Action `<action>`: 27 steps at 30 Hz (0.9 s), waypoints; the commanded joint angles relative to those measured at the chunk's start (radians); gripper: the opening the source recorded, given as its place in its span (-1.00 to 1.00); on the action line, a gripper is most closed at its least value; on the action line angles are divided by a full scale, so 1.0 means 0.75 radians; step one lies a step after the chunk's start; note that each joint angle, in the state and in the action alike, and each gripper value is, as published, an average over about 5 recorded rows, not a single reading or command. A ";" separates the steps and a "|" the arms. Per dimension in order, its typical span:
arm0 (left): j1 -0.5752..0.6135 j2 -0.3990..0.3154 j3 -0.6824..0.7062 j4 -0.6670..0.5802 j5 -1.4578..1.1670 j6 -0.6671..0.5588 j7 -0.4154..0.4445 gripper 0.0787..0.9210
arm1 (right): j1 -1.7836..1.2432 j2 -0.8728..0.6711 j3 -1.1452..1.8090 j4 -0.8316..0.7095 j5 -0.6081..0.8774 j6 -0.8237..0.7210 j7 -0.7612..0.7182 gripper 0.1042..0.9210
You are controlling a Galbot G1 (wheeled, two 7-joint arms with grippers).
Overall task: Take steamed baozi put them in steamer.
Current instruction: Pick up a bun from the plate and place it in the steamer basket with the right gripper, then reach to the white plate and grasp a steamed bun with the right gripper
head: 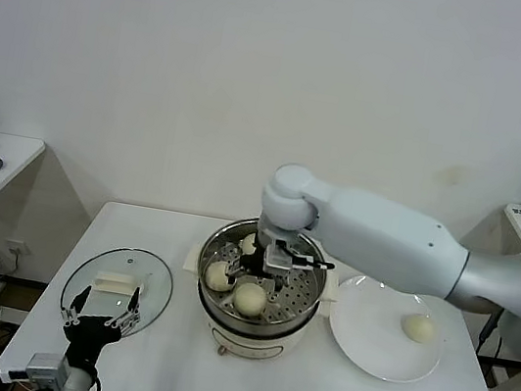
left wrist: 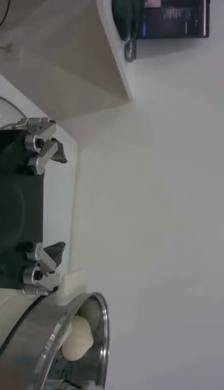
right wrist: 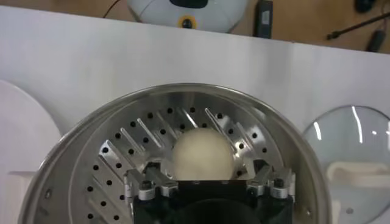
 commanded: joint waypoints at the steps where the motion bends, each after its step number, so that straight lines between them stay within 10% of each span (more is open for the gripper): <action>1: 0.004 0.002 0.004 -0.003 0.001 0.001 0.003 0.77 | 0.066 -0.248 0.195 -0.034 0.225 -0.261 -0.014 0.76; 11: 0.016 0.029 -0.002 -0.010 -0.016 0.005 0.020 0.77 | -0.065 -0.641 0.381 -0.266 0.453 -1.134 0.052 0.76; 27: 0.052 0.035 -0.012 -0.012 -0.069 0.013 0.038 0.77 | -0.843 -0.757 0.928 -0.354 -0.028 -1.075 -0.020 0.76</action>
